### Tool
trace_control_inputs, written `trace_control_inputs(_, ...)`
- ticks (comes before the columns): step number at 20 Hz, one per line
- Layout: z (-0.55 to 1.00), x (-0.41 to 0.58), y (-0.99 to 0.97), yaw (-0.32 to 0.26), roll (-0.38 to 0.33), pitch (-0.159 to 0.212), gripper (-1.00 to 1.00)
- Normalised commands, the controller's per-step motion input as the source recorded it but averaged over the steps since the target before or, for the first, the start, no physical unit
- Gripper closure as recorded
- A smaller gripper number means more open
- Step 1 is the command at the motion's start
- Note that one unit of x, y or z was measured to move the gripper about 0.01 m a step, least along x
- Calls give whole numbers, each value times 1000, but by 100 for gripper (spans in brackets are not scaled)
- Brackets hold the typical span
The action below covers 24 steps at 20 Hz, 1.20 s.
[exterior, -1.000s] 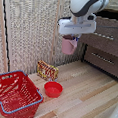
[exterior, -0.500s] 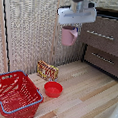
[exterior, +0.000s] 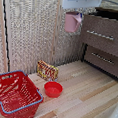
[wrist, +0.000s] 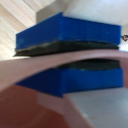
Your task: Compassionately, move the pinch receptors towards pink recepticle. Embrace the recepticle delicately and rise accordingly. Progress forward guided by applied tension and move towards the highest section of the storage unit. Place the recepticle delicately and shut the storage unit.
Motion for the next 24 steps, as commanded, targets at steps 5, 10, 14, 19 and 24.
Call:
trace_control_inputs(5,1000,313,-415,-39,9,30,100)
trace_control_inputs(10,1000,124,-613,-49,0,28,100)
trace_control_inputs(14,1000,51,-751,-48,5,48,100)
trace_control_inputs(19,928,11,-879,-49,22,86,100)
trace_control_inputs(24,751,-17,-1000,-27,54,116,100)
